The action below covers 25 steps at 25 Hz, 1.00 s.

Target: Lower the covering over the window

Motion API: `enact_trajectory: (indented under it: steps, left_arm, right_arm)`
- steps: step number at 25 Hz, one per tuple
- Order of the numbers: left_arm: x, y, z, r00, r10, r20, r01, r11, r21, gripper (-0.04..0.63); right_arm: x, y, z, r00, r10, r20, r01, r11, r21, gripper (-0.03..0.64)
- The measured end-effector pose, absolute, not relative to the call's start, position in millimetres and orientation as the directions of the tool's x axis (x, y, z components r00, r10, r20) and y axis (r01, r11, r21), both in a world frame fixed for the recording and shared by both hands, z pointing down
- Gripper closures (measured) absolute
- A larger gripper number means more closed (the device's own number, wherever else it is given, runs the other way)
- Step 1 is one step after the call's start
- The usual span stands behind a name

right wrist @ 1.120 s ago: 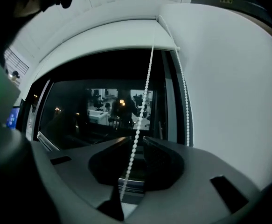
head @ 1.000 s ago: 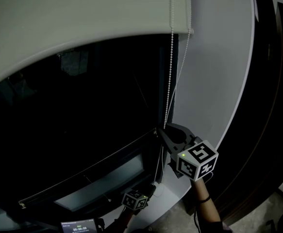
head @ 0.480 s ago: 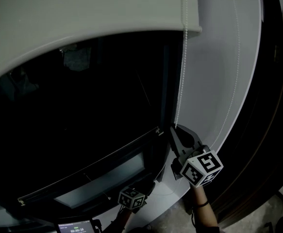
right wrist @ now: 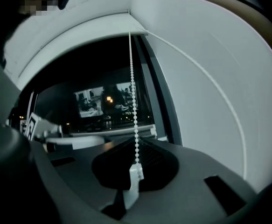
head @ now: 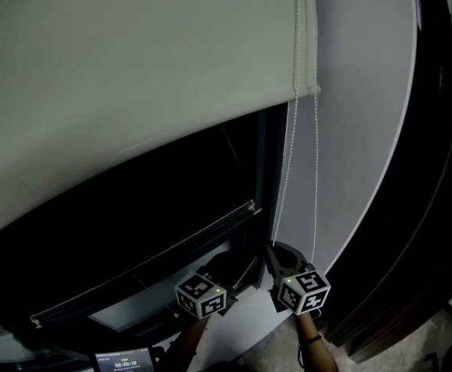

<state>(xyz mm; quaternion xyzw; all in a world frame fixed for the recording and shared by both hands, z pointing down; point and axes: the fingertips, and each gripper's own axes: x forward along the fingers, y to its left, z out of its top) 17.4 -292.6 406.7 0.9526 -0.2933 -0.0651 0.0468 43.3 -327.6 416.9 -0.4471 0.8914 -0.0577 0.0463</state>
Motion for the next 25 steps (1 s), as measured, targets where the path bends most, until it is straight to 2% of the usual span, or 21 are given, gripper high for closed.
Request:
enact_trajectory:
  steps: [4, 8, 11, 13, 17, 20, 25]
  left_arm:
    - [39, -289, 368, 0.860, -0.494, -0.132, -0.492, -0.869, 0.046, 0.525]
    - [58, -287, 356, 0.882, -0.454, -0.124, -0.457, -0.889, 0.005, 0.520]
    - [63, -287, 360, 0.885, -0.450, -0.116, -0.453, -0.892, 0.003, 0.520]
    - [64, -287, 365, 0.885, -0.454, -0.107, -0.456, -0.890, 0.004, 0.543]
    - [70, -290, 371, 0.889, -0.448, -0.090, -0.451, -0.892, -0.016, 0.581]
    - [77, -292, 373, 0.894, -0.443, -0.064, -0.447, -0.892, -0.071, 0.588]
    - [73, -300, 381, 0.881, -0.466, -0.086, -0.472, -0.879, -0.072, 0.591]
  right_arm:
    - [36, -322, 485, -0.594, -0.799, 0.093, -0.798, 0.571, -0.192, 0.600]
    - [28, -310, 541, -0.603, -0.774, 0.194, -0.793, 0.554, -0.254, 0.600]
    - [19, -292, 594, -0.603, -0.701, 0.381, -0.797, 0.553, -0.243, 0.607]
    - [13, -267, 640, -0.611, -0.635, 0.472, -0.782, 0.578, -0.234, 0.607]
    - [12, -224, 682, -0.643, -0.592, 0.486, -0.764, 0.536, -0.358, 0.607]
    - [7, -221, 680, -0.656, -0.576, 0.488, -0.750, 0.568, -0.339, 0.607]
    - [30, -246, 633, -0.597, -0.708, 0.376, -0.802, 0.514, -0.305, 0.606]
